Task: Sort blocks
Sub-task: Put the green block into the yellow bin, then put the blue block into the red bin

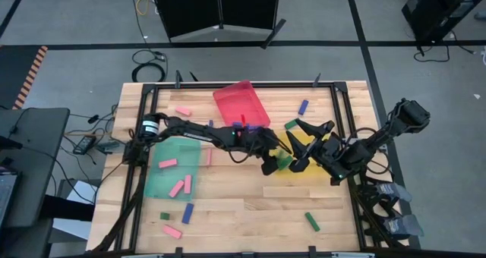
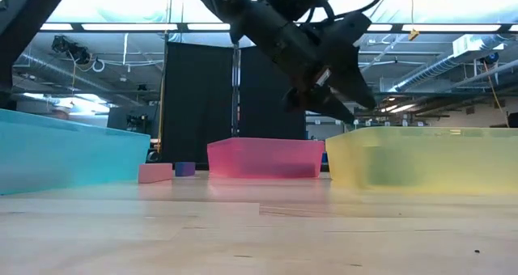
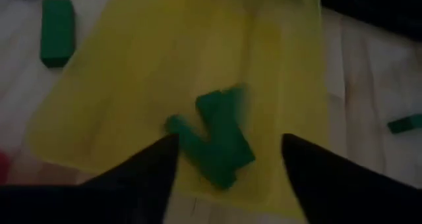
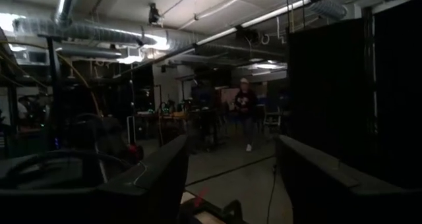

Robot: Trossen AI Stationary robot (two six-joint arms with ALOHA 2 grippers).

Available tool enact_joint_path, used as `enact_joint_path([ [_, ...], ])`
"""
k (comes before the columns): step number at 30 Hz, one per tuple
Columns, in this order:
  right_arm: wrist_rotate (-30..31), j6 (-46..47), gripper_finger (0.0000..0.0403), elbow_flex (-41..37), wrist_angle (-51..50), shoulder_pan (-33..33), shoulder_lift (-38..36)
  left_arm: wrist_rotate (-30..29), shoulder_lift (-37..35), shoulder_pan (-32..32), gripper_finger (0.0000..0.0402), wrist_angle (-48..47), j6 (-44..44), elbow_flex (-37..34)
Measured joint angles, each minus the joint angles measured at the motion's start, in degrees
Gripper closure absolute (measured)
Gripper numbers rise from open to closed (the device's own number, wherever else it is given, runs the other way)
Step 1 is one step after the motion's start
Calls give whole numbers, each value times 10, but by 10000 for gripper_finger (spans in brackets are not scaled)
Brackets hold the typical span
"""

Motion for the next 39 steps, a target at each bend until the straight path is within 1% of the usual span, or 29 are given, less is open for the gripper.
enact_joint_path([
  [1, 1, -1, 163, 0, 0, 0, 0, 0, -3, 0, 104, -6, 0, -1],
  [3, 2, -1, 163, 0, 0, 1, 0, -3, -14, 1, 70, -6, 12, -1],
  [5, 2, -1, 164, 0, -1, 1, 0, -22, -35, 1, 54, -20, 22, -1],
  [7, 8, -3, 165, 0, -1, 4, 0, -56, -53, -4, 52, -47, 34, 0],
  [9, 20, -8, 164, 0, -3, 8, 0, -94, -75, -11, 59, -72, 45, -8],
  [12, 39, -10, 163, 0, -17, 13, 1, -129, -129, -18, 79, -48, 47, -60],
  [16, 41, 10, 163, 0, -50, 15, 1, -138, -232, -19, 110, 14, 24, -184],
  [19, 40, 47, 162, 0, -89, 13, 2, -152, -317, -18, 131, 33, -21, -284],
  [21, 40, 79, 163, 0, -123, 6, 2, -179, -374, -18, 143, 29, -60, -338],
  [24, 37, 140, 163, 0, -185, -10, 2, -210, -445, -18, 156, 10, -110, -399],
  [26, 17, 191, 162, 0, -228, -24, 2, -229, -479, -18, 162, -8, -133, -426],
  [29, -34, 283, 161, 0, -290, -50, 2, -245, -531, -18, 164, -25, -149, -449],
  [35, -141, 460, 161, 0, -417, -110, 2, -252, -627, -30, 164, -20, -132, -474],
  [37, -168, 499, 161, 0, -433, -129, 9, -263, -656, -31, 164, -20, -123, -479],
  [39, -192, 517, 161, 3, -435, -145, 28, -268, -680, -34, 164, -25, -121, -486],
])
